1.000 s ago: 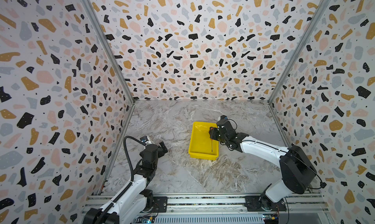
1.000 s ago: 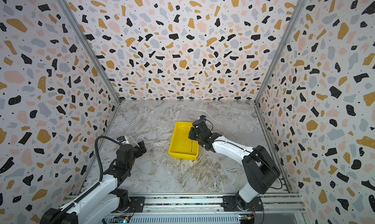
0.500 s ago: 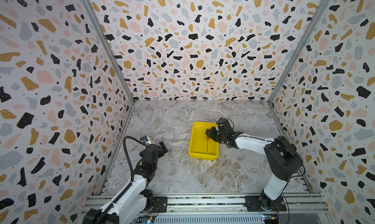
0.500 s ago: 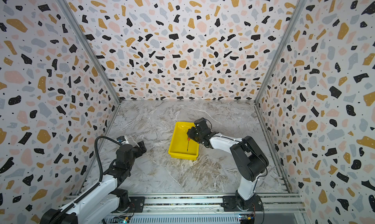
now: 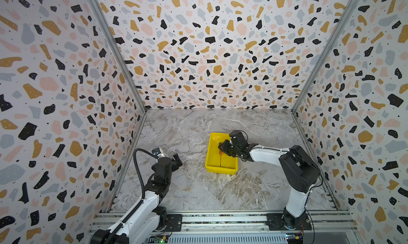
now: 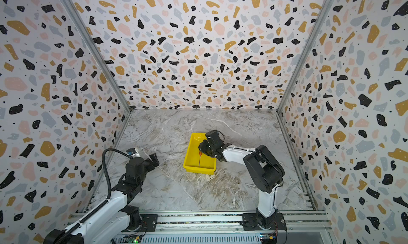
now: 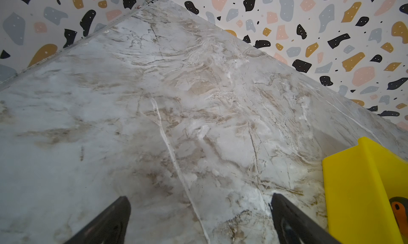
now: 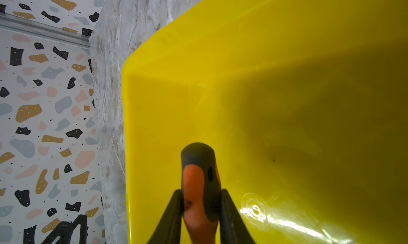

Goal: Put the screwdriver in the bin
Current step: Place the screwdriver into the bin, then reset both arms

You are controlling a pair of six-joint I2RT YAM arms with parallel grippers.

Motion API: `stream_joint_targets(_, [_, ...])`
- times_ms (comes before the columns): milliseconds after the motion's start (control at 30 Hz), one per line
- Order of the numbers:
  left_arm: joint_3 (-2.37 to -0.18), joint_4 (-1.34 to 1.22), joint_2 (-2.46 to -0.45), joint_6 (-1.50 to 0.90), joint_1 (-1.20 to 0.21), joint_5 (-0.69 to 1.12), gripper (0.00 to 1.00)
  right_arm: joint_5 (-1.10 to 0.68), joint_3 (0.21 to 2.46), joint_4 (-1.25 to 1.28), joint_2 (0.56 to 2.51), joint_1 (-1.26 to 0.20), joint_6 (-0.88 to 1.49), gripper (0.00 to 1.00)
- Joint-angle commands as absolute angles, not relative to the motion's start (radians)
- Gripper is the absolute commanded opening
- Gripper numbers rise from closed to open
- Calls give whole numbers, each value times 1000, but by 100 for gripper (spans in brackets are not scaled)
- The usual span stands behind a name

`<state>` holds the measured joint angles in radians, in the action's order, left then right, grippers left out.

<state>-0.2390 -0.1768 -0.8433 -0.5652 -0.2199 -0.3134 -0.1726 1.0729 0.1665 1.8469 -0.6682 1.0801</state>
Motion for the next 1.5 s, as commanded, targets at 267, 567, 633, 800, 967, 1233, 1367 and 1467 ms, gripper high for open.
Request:
stream_joint_targets(267, [-248,-195,-819,-568,-221,-312,100,-144,1111,175,1833,-672,1078,33])
stream_joint_targets(567, [-248,-194,-824,-568,-221,-316,100,-132,1117,158,1808,-674,1057,35])
stream_joint_targets(633, [-250,-193,-825,-568,-221,-316,100,-121,1115,146,1789,-674,1043,35])
stream_joint_targets(800, [-252,-195,-833,-569,-221,-313,100,-87,1117,102,1708,-669,986,37])
stream_joint_targets(967, [-252,-193,-833,-569,-221,-311,100,-48,1080,40,1589,-640,914,38])
stream_joint_targets(1233, [-253,-193,-836,-569,-221,-310,100,22,831,-42,1274,-461,768,44])
stream_joint_targets(1367, [-256,-193,-846,-570,-221,-309,100,-35,668,-50,1119,-249,703,51])
stream_joint_targets(1467, [-257,-194,-852,-571,-221,-307,100,-118,573,-41,1040,-70,679,55])
